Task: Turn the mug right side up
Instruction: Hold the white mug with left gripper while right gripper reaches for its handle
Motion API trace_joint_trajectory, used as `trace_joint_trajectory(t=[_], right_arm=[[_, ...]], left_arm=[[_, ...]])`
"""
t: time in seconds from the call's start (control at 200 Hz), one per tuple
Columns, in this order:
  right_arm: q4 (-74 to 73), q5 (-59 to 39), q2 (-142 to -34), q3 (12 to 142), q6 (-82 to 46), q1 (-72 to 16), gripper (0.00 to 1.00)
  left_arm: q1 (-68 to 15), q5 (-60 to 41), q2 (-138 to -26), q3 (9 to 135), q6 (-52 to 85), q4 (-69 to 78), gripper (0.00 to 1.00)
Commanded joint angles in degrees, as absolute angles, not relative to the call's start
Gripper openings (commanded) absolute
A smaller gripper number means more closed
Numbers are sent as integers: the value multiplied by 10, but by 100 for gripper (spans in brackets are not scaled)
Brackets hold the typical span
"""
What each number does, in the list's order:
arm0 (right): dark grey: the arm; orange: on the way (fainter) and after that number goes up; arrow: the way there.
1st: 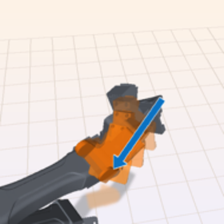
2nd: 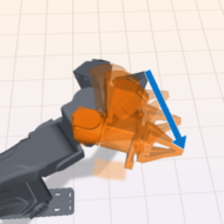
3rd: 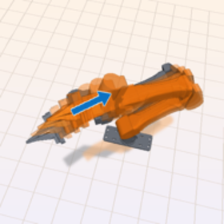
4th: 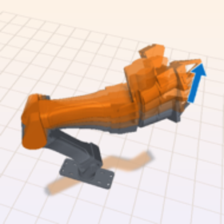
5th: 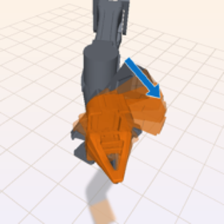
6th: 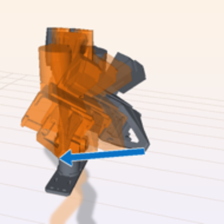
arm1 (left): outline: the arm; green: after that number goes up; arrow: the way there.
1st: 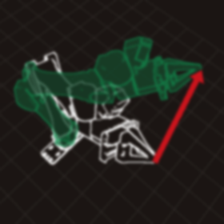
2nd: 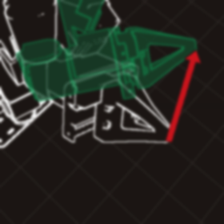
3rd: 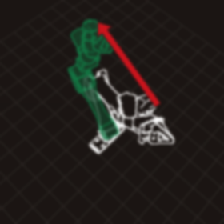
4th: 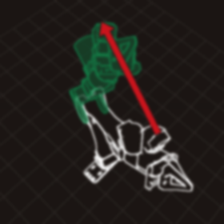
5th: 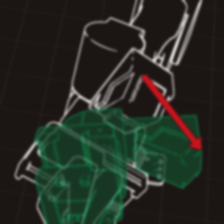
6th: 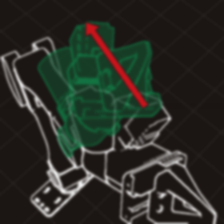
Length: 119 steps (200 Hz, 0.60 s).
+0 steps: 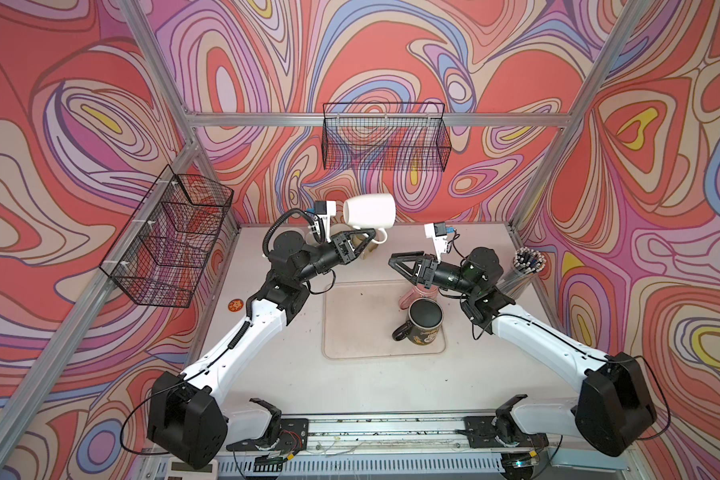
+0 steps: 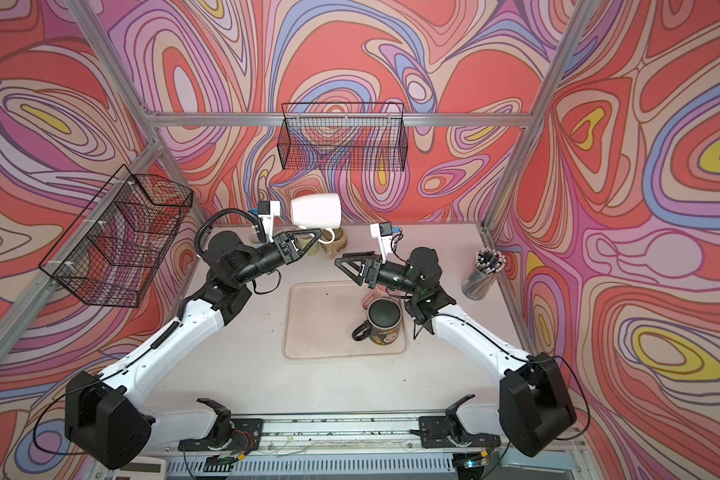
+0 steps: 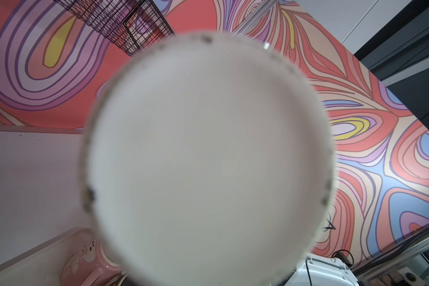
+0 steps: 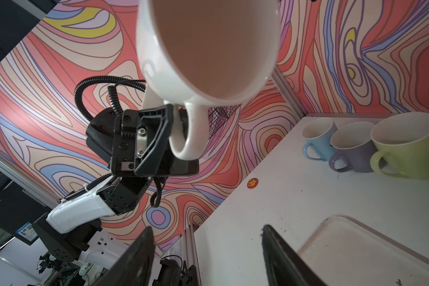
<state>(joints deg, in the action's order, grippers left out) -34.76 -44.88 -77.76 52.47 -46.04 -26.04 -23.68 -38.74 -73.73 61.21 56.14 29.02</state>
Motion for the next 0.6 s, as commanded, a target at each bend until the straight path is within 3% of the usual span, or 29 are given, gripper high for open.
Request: trace_joint_trajectory(t=[0.0, 0.381, 0.591], right_arm=[[-433, -473, -808, 549, -511, -251, 70], [-541, -518, -888, 607, -583, -241, 76], [-551, -518, -917, 637, -600, -241, 69]], left_arm=[[-230, -403, -739, 618, 598, 404, 0], [-226, -409, -777, 621, 634, 447, 0], [-227, -417, -789, 621, 640, 454, 0]])
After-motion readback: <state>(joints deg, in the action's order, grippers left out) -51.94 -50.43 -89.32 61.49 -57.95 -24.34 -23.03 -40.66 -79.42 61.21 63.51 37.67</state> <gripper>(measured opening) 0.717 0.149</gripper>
